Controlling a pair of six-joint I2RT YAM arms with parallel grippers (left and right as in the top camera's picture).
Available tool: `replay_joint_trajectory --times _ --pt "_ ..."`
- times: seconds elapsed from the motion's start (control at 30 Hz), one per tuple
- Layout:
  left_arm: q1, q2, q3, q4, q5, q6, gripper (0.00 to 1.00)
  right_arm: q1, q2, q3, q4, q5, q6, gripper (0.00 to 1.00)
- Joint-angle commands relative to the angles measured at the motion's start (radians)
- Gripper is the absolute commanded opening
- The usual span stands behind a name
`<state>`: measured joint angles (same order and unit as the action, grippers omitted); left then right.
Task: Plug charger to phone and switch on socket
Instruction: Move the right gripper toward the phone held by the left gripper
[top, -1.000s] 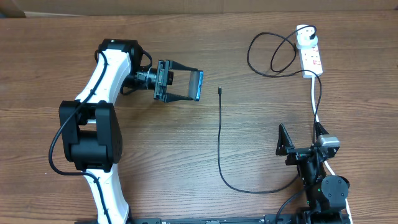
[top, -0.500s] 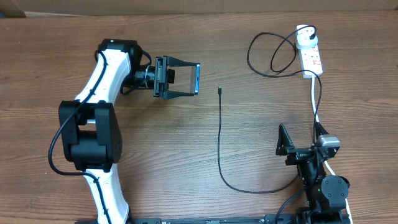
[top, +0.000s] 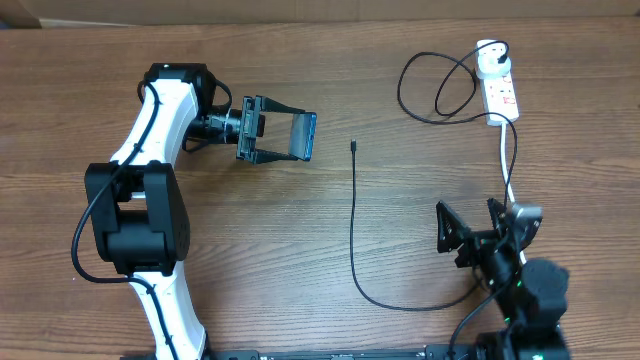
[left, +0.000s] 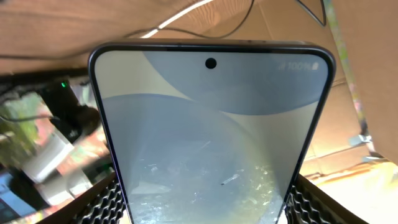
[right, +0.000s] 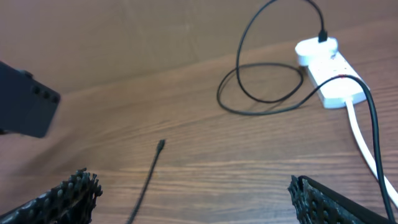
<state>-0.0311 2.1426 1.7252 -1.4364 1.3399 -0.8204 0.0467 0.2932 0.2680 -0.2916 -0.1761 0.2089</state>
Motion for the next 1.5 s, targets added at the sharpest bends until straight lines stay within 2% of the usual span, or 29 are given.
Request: replay_joint_trajectory --times 0.0,0.23,0.37,0.77,1.07,1.3,1.47 --pt "0.000 0.000 0.031 0.017 -0.018 0.020 0.04 0.005 0.169 0.216 -0.068 -0.056 -0.002 1.00" --pt "0.016 0.000 0.031 0.031 -0.088 0.004 0.04 0.005 0.536 0.600 -0.362 -0.143 -0.003 1.00" --pt "0.044 0.000 0.031 0.031 -0.138 -0.012 0.04 0.005 0.686 0.743 -0.479 -0.166 -0.003 1.00" --pt "0.090 0.000 0.031 0.031 -0.292 -0.079 0.04 0.005 0.877 0.769 -0.386 -0.452 0.005 1.00" --pt "0.090 0.000 0.031 0.036 -0.393 -0.131 0.04 0.015 0.972 0.768 -0.370 -0.483 0.066 1.00" --pt "0.090 0.000 0.031 0.065 -0.493 -0.172 0.04 0.143 1.037 0.768 -0.266 -0.453 0.171 0.91" --pt "0.089 0.000 0.031 0.077 -0.544 -0.177 0.04 0.259 1.105 0.768 -0.178 -0.394 0.269 0.90"
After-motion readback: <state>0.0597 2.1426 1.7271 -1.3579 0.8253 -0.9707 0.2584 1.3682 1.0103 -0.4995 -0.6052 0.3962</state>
